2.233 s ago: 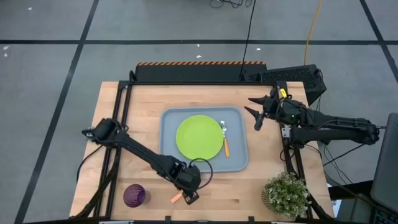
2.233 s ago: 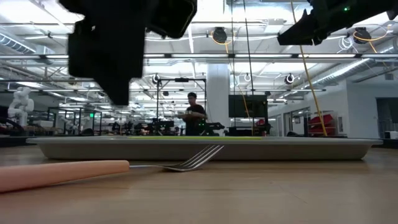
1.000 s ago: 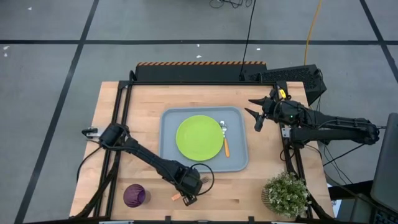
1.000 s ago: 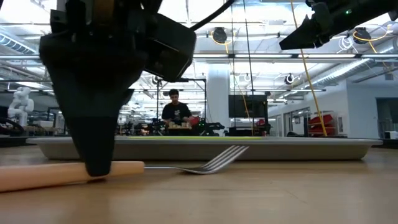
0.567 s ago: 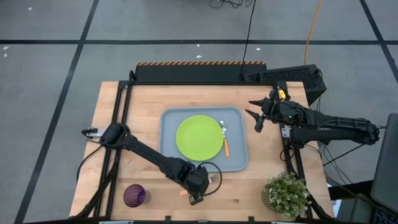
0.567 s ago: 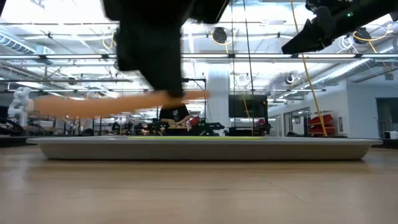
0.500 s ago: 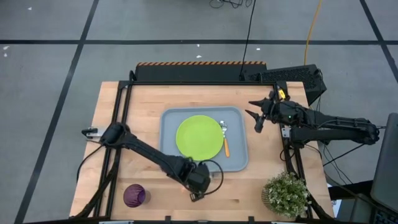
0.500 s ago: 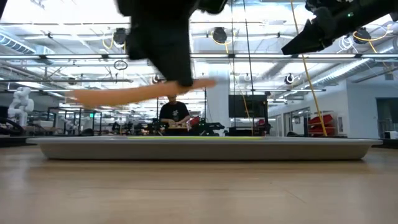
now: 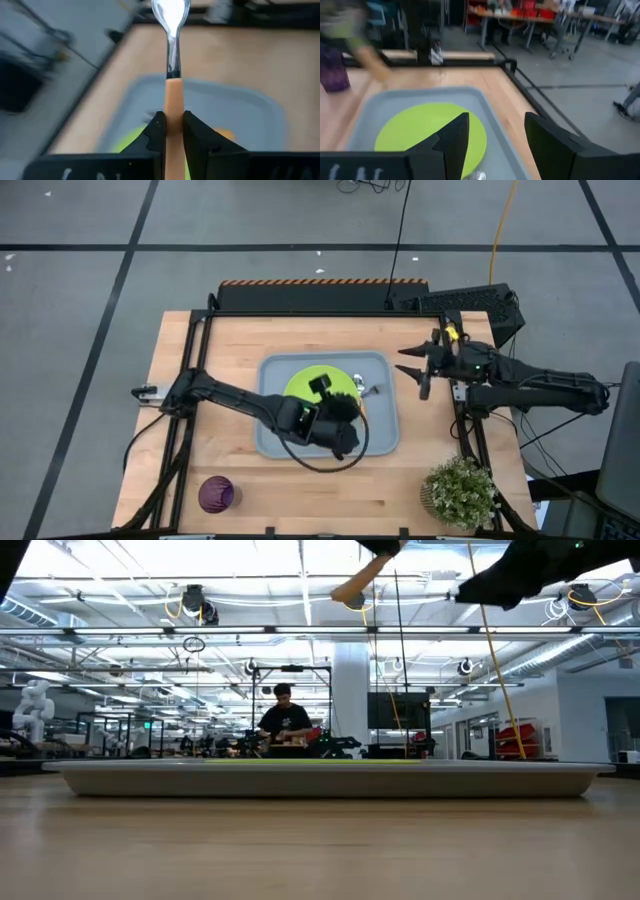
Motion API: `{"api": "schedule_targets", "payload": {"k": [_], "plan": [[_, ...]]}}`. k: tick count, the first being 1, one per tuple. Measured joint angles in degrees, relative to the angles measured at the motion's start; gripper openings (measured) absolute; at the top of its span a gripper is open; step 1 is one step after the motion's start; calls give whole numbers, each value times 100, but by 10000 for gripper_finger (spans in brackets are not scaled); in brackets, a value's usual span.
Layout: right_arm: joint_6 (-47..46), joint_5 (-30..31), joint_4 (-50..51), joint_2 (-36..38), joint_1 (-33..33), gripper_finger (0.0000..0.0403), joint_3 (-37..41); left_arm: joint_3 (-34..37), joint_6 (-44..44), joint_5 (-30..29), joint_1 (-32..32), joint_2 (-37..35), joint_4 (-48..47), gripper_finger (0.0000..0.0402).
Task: Pick and place plate/cup/fork/spoon on tray
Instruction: Put the light orange fork on the gray serving tray to the right of the yellow spoon
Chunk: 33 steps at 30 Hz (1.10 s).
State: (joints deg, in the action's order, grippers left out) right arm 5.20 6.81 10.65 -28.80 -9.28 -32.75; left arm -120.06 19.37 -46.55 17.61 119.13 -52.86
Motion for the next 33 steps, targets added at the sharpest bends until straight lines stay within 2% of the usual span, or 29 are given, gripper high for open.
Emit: {"api": "schedule_targets", "payload": {"k": [4,6,8,12,17,24,33], "plan": [[-172,-690,-457,252,0,185,0,-25,-259,-924,-177,-2,488,38],[-402,-1133,-958,285,0,185,71,63,-538,-962,-273,-2,1084,38],[-605,-1321,-1502,298,2,185,311,157,-898,-862,-338,0,1796,38],[-690,-1163,-2453,256,1,185,881,189,-1418,-681,-416,0,2701,38],[-689,-1009,-3537,219,0,185,1244,191,-1572,-596,-419,0,3004,38],[-774,-1158,-3820,-113,2,185,1257,194,-1658,-453,-475,197,3370,38],[-825,-1305,-4652,-983,154,185,1257,200,-1665,-246,-601,396,3515,38]]}}
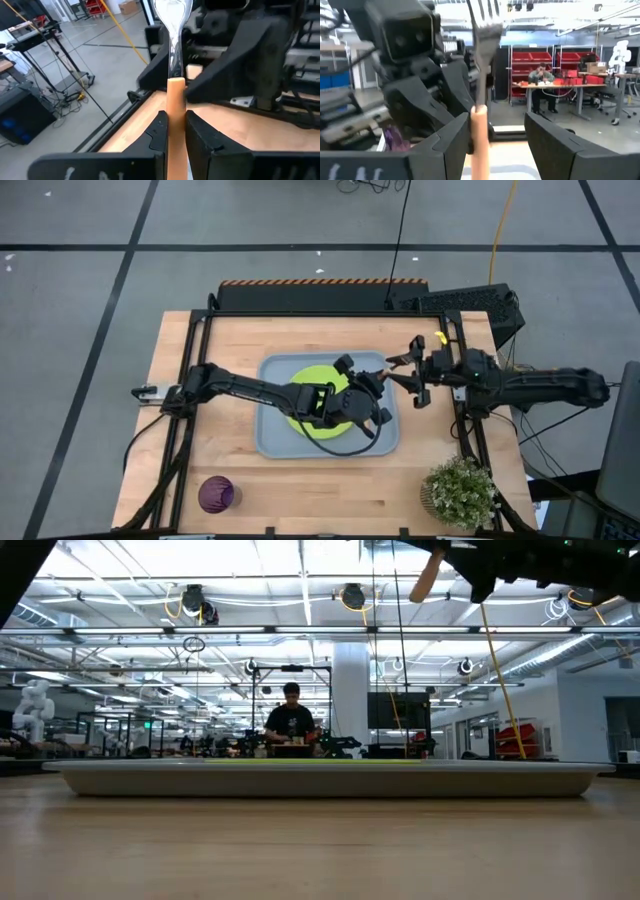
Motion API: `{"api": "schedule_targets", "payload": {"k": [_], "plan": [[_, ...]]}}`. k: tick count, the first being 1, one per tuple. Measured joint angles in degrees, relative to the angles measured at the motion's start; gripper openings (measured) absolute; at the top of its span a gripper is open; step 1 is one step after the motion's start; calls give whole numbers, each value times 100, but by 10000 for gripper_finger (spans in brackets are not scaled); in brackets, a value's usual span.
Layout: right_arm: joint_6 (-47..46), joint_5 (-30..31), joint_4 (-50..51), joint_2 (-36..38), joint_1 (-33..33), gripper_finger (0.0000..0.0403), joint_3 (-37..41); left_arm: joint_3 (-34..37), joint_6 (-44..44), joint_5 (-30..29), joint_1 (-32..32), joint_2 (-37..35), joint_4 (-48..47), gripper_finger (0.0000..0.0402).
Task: Pick and place plate/cup/fork/spoon on tray
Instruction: Put the light orange fork on the gray serving tray to the right of the yellow spoon
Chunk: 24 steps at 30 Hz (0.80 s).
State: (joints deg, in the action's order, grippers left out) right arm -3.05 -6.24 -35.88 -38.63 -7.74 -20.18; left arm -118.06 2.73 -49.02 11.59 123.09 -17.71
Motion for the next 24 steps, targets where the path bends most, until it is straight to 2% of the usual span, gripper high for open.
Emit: {"api": "schedule_targets", "payload": {"k": [8,11,15,20,24], "plan": [[19,41,-375,-272,1,180,2,-2,69,66,-10,55,46,38],[114,32,-382,-265,1,142,2,-2,56,149,0,72,37,38],[363,-62,-339,-263,6,30,2,-2,83,137,1,70,6,58],[666,44,-148,-253,0,15,0,-2,-78,185,44,57,-94,103],[806,241,106,-148,-11,15,2,-7,-475,236,98,37,-756,115]]}}
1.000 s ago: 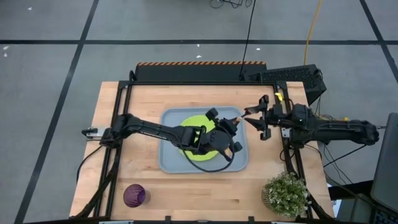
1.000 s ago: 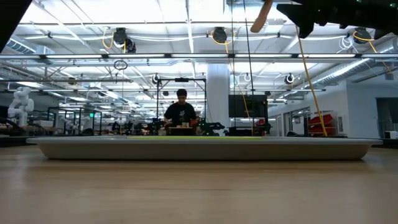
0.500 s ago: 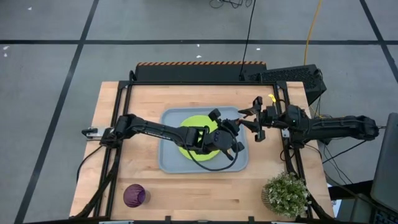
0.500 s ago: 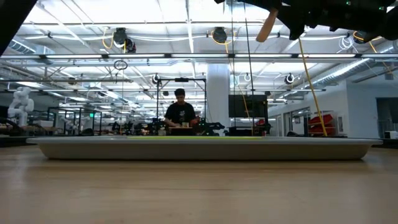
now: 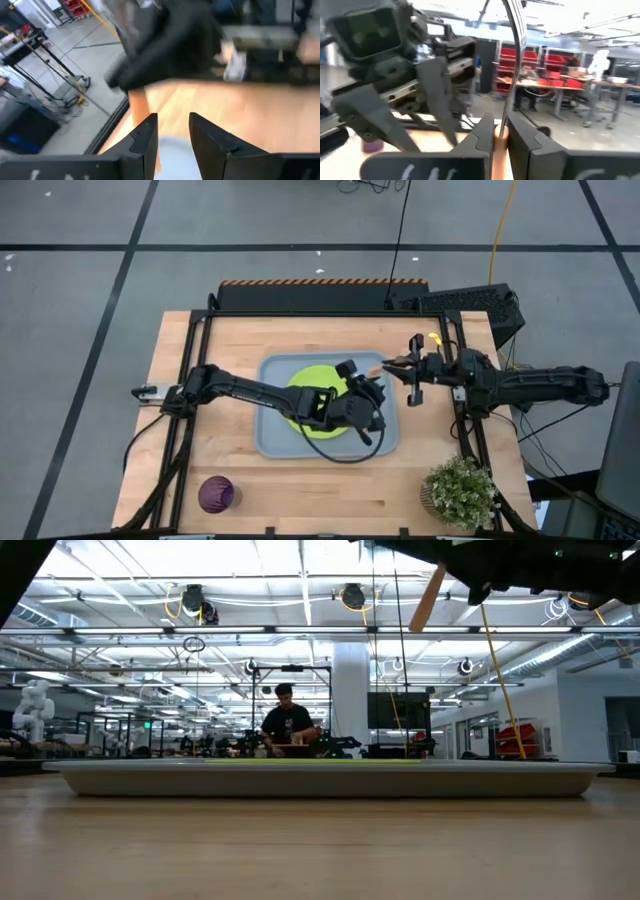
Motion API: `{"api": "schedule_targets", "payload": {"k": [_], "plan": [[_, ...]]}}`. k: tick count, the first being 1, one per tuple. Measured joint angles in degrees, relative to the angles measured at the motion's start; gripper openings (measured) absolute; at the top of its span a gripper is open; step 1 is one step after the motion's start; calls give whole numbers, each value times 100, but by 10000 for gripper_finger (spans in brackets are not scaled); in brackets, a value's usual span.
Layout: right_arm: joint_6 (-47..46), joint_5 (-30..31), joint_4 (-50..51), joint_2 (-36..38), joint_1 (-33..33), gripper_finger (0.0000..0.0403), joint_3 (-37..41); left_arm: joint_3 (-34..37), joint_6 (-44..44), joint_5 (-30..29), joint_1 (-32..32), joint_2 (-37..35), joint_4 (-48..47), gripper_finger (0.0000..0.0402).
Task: Pick and place plate/cup/fork/spoon on tray
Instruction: Put the light orange fork on the gray serving tray to the right of the yellow spoon
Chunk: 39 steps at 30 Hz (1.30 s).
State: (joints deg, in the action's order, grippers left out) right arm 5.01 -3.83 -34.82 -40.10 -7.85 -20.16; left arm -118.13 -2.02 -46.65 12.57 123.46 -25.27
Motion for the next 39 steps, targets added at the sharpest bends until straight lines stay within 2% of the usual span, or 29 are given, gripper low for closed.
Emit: {"api": "schedule_targets", "payload": {"k": [5,8,14,21,25,28,33,39], "plan": [[112,251,618,256,-25,15,-2,0,628,-245,84,-337,-1432,117],[-246,103,1292,295,-161,15,-89,-9,1137,-516,124,-593,-2226,118],[-1331,-928,2159,93,-543,15,-146,-7,1466,-1180,254,-1017,-2834,119],[-2727,-2709,2137,-193,-1370,15,-162,-5,1436,-1287,361,-1262,-3022,119],[-3491,-3588,2134,-623,-1891,15,-164,-4,1451,-1319,370,-1301,-3095,120],[-3817,-3933,2183,-1131,-2132,15,-163,-4,1453,-1342,373,-1283,-3122,120],[-3990,-3996,2217,-2141,-2219,15,-162,-4,1317,-1353,312,-1288,-3151,120],[-4195,-3966,2201,-2938,-2219,15,-162,0,1284,-1371,231,-1405,-3599,120]]}}
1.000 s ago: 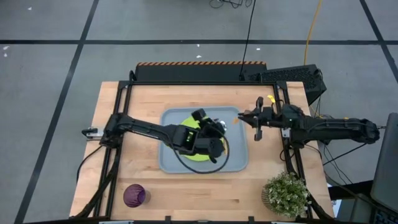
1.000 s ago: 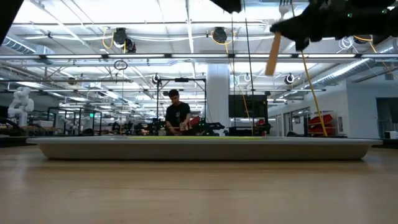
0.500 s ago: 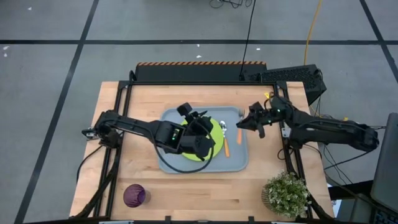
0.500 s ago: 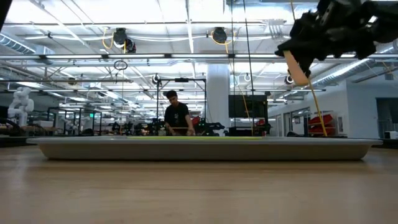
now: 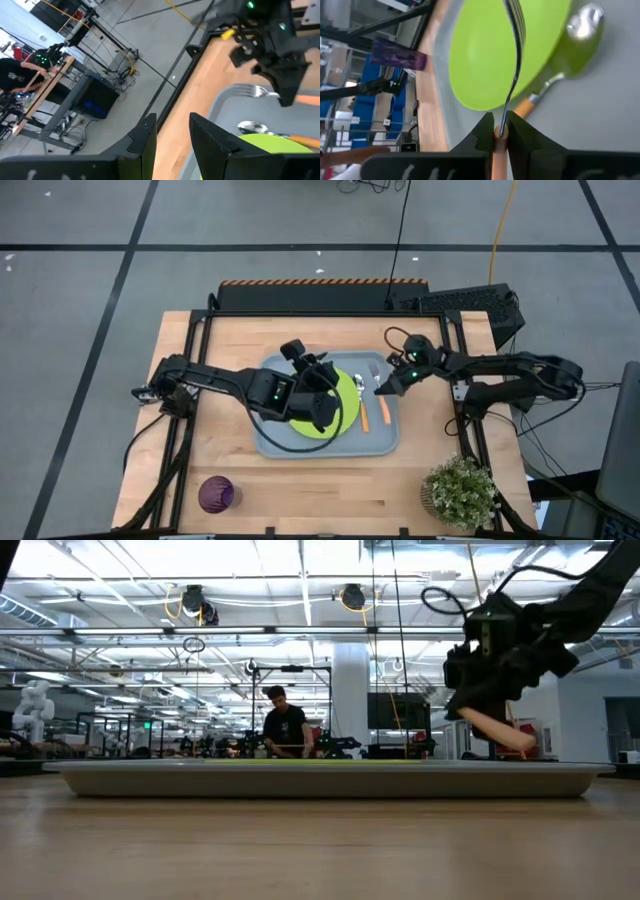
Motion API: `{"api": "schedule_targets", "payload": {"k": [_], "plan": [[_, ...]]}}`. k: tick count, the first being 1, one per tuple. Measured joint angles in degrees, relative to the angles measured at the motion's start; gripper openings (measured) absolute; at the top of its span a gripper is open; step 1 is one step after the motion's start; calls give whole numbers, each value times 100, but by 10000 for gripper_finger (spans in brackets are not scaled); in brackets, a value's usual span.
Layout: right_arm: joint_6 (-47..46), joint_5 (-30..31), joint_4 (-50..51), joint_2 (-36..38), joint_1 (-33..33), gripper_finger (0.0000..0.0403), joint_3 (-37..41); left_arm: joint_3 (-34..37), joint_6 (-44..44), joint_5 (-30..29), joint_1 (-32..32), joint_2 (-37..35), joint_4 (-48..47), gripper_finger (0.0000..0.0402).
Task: Pick and place plate/cup/fork/spoon on tray
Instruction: Put the light orange fork on the gray serving tray to the right of the yellow spoon
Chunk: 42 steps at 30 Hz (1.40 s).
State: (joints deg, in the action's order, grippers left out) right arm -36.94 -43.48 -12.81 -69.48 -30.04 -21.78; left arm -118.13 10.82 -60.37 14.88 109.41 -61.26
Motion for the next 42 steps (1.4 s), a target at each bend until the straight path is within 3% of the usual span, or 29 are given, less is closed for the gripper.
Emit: {"api": "schedule_targets", "payload": {"k": [10,17,25,42], "plan": [[-673,636,-62,-310,165,15,33,2,213,-263,-16,-73,-609,120],[-1028,1240,-153,-305,482,16,428,2,1216,-517,-77,-73,-1739,120],[-1533,1405,-879,-309,516,17,796,2,2137,-876,-51,-73,-2548,120],[-1481,1945,-866,-311,516,83,796,2,2676,-867,444,-73,-2880,120]]}}
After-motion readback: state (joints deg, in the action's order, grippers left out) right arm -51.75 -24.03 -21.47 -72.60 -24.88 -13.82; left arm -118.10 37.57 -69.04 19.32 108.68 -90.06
